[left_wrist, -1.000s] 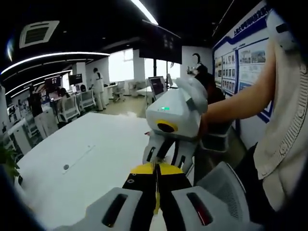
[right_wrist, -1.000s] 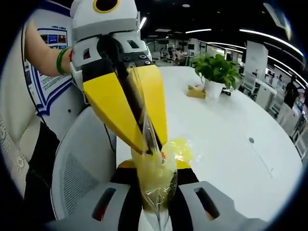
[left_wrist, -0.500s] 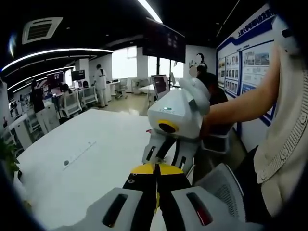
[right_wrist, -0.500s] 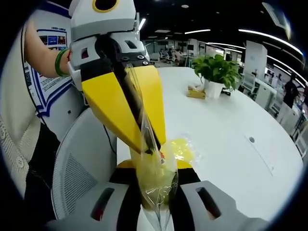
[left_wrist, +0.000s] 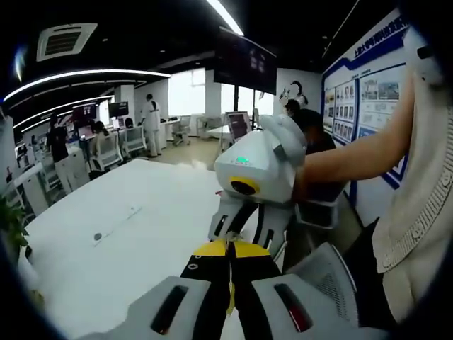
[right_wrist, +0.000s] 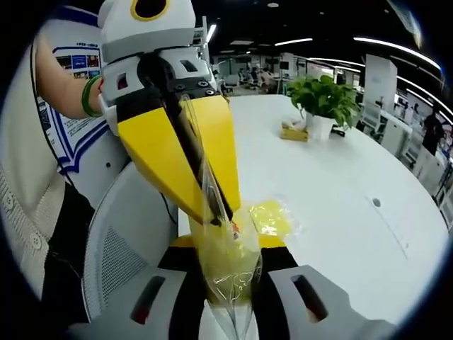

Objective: Compare the silicone blocks by pressing each to a similar depth, holding the contact briefly, and releasing to observe deformation and rebound differences across the visible hardness samples.

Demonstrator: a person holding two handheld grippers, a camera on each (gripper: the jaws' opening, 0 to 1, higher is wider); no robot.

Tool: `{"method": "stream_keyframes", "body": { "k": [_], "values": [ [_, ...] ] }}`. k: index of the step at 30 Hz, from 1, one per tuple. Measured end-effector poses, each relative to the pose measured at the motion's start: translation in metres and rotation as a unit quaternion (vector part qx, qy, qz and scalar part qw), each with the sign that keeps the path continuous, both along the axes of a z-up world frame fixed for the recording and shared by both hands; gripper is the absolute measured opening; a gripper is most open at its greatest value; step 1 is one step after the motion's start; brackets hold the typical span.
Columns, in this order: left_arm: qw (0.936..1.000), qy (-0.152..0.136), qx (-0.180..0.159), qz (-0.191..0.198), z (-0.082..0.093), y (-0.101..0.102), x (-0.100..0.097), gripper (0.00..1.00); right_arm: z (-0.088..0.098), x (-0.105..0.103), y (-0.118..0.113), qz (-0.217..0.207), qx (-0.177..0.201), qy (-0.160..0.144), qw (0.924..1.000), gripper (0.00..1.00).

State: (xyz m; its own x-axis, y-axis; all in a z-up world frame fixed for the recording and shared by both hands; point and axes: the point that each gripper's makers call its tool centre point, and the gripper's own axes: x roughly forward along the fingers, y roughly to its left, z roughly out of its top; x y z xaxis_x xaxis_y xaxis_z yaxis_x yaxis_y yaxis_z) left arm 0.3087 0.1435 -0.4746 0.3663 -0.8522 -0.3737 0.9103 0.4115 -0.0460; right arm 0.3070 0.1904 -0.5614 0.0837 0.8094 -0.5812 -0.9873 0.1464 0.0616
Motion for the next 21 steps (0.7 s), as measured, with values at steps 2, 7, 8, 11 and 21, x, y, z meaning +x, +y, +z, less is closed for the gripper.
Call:
{"method": "stream_keyframes", "body": {
  "k": [2,7,8,11,21],
  "values": [
    [1.0,0.0,-0.001,0.002,0.0005,0.0002,0.0003,0.0,0.0004,0.0006,0.0003,0.002,-0.001,-0.004,1.0,0.18],
    [1.0,-0.002,-0.001,0.006,0.0004,0.0009,0.0013,0.0,-0.0001,0.0012,0.0004,0.003,-0.004,-0.002,1.0,0.19],
    [1.0,-0.002,-0.001,0.007,0.0004,0.001,0.0014,0.0,-0.0002,0.0012,0.0001,0.004,-0.004,-0.002,1.0,0.2],
    [1.0,0.0,-0.002,0.009,0.0,0.001,0.0011,0.0,-0.0007,0.0008,0.0001,0.007,-0.005,-0.005,0.9999,0.2],
    [0.9998,0.006,-0.006,0.02,-0.002,0.0021,0.0025,0.0,-0.0031,0.0016,-0.0002,0.015,-0.009,-0.011,0.9998,0.22]
  ]
}}
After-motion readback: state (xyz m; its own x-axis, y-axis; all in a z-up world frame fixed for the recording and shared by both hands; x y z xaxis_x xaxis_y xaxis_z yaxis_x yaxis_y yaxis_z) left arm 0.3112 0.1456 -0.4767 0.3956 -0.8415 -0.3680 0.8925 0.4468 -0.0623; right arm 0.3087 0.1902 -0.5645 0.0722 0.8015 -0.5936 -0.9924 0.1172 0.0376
